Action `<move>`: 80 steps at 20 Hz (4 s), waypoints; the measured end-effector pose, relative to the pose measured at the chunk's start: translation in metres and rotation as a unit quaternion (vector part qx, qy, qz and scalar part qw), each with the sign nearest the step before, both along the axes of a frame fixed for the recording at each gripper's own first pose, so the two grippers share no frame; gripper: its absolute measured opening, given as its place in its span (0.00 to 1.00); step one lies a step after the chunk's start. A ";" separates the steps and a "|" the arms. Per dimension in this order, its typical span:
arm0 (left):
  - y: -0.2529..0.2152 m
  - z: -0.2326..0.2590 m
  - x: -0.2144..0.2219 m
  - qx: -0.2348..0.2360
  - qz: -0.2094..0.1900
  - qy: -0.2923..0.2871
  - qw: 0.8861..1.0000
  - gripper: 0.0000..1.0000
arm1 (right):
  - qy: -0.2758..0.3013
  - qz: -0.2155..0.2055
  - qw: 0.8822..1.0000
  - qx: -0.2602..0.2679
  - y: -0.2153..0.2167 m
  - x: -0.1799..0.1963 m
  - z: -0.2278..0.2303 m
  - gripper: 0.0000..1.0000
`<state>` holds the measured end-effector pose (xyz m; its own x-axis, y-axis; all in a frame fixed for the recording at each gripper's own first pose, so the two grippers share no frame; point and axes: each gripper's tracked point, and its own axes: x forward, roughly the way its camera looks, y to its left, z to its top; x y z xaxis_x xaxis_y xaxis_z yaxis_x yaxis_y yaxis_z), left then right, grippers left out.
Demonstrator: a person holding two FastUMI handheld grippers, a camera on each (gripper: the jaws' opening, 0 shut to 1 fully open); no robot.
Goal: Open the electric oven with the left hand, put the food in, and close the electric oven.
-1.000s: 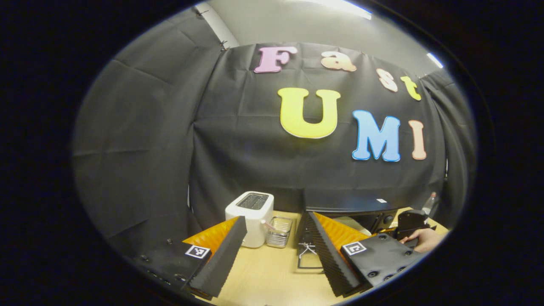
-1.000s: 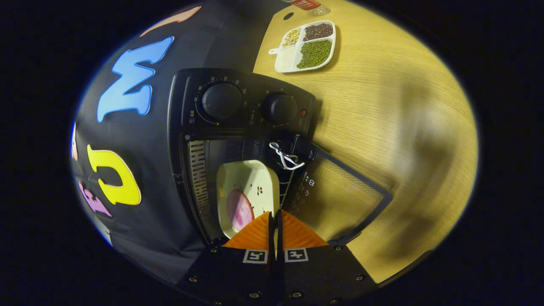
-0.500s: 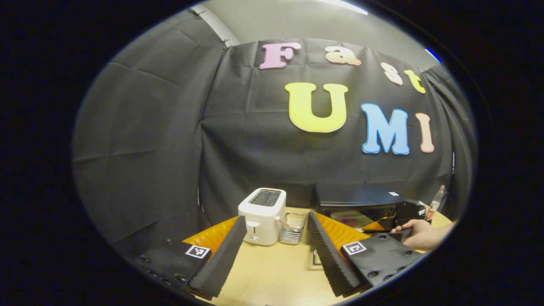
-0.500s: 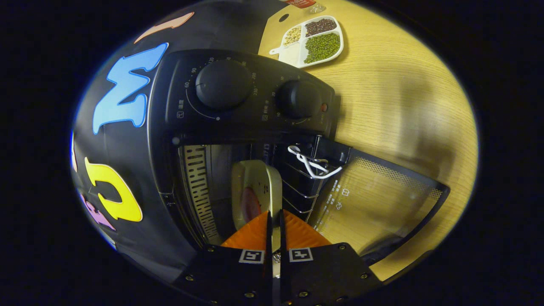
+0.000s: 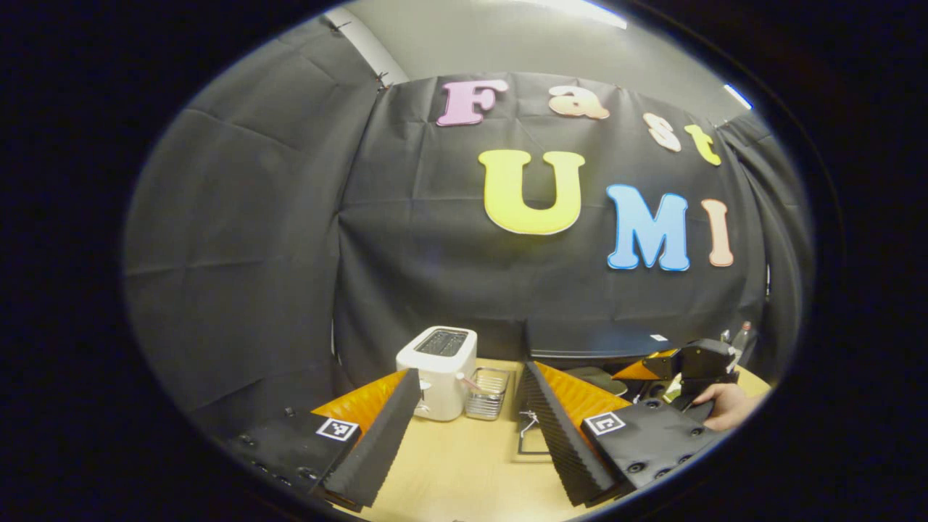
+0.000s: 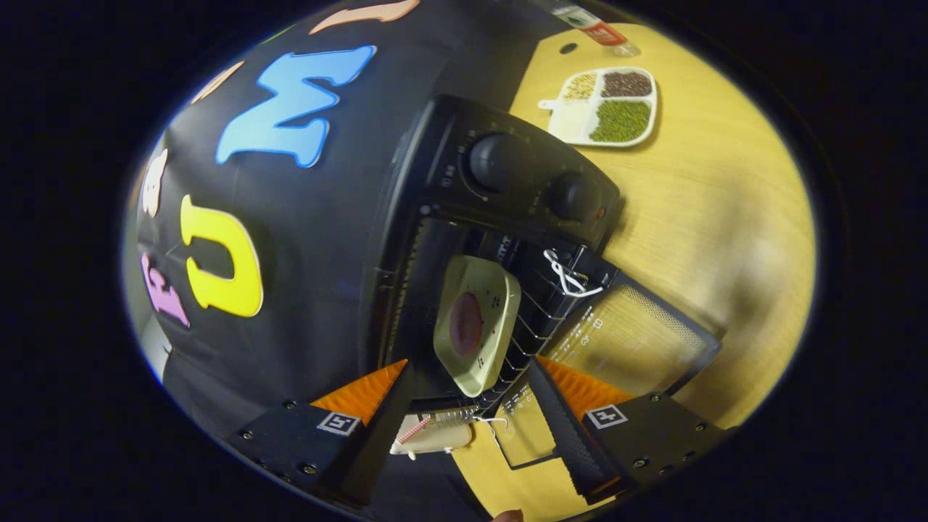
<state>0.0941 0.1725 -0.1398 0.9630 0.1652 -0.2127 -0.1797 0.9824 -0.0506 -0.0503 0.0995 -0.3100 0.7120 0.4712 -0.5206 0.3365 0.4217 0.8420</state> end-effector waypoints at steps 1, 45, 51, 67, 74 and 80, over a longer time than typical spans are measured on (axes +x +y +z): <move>-0.003 0.000 0.000 0.000 -0.005 -0.002 1.000 1.00 | -0.020 0.018 1.000 -0.012 -0.004 -0.007 0.010 0.97; -0.217 -0.283 0.040 -0.025 -0.160 0.261 0.952 1.00 | -0.256 0.037 0.811 -0.524 -0.251 -0.120 0.146 0.98; -0.214 -0.233 0.042 -0.012 -0.165 0.207 0.964 0.97 | -0.267 0.049 0.821 -0.502 -0.236 -0.136 0.137 0.98; -0.237 -0.071 0.070 0.006 -0.173 0.026 0.985 0.98 | -0.302 0.029 0.822 -0.482 -0.359 -0.254 0.227 0.98; -0.256 0.018 -0.017 0.006 -0.142 -0.036 0.989 1.00 | -0.351 0.046 0.805 -0.476 -0.462 -0.377 0.300 0.98; -0.252 0.050 -0.089 0.009 -0.114 -0.053 0.992 1.00 | -0.380 0.056 0.789 -0.480 -0.487 -0.441 0.312 0.98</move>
<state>0.0048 -0.0800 -0.0896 0.9926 -0.0568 -0.1075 0.0529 0.9978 -0.0387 -0.4913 -0.3879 0.0022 0.9722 0.2018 -0.1186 -0.1962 0.9789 0.0571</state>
